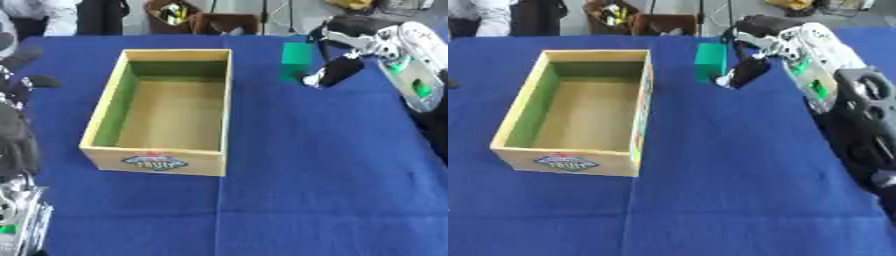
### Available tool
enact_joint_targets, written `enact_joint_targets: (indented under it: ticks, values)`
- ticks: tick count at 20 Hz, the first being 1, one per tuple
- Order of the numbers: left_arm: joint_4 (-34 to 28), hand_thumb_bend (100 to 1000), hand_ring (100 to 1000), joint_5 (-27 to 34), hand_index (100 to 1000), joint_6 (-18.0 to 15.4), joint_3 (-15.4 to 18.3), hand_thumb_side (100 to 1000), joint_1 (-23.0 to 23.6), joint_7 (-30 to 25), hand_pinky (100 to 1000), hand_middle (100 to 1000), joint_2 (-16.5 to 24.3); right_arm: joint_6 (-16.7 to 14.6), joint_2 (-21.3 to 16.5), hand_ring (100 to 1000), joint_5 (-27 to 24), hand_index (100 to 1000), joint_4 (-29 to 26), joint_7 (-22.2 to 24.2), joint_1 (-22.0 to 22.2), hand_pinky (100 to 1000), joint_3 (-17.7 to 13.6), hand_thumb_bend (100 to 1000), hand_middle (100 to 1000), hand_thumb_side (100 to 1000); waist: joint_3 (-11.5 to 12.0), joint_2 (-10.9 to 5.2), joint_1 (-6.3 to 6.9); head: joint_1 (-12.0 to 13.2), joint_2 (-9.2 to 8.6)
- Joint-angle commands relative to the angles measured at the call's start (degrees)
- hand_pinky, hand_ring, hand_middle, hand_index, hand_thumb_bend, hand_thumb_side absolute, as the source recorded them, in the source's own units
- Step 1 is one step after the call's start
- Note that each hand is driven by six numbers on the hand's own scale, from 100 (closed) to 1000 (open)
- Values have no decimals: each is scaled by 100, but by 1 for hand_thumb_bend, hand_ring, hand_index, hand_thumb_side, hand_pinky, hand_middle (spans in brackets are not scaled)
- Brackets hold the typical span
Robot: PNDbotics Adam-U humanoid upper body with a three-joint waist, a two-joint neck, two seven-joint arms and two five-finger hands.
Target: Pick up objects on the table and place them in the box.
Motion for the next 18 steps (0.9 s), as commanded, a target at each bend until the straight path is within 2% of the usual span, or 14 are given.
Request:
enact_joint_targets:
  ticks: [1,6,8,12,18]
  values:
    - [-98,100,725,15,750,2,-28,974,-65,-23,509,878,60,57,94,725,-32,416,-318,-40,-279,742,-17,100,363,519,18,-173,-19,-38,3]
    - [-98,100,725,20,750,2,-30,974,-64,-28,509,878,62,97,179,725,-3,416,-399,-30,-351,742,8,100,363,519,19,-181,-24,-44,5]
    - [-98,100,724,31,750,-2,-51,972,-77,-42,510,876,56,57,253,719,-46,410,-476,-65,-424,740,71,100,360,515,86,-209,-34,-130,21]
    - [-98,100,723,55,750,-21,-65,971,-101,-63,511,876,59,61,729,717,-35,406,-583,30,-723,740,175,100,359,514,161,-230,-71,-200,10]
    - [-98,100,723,72,750,-28,-70,971,-114,-70,512,875,51,109,1495,713,291,401,-251,-16,-819,745,256,100,355,500,224,-244,-92,-250,11]
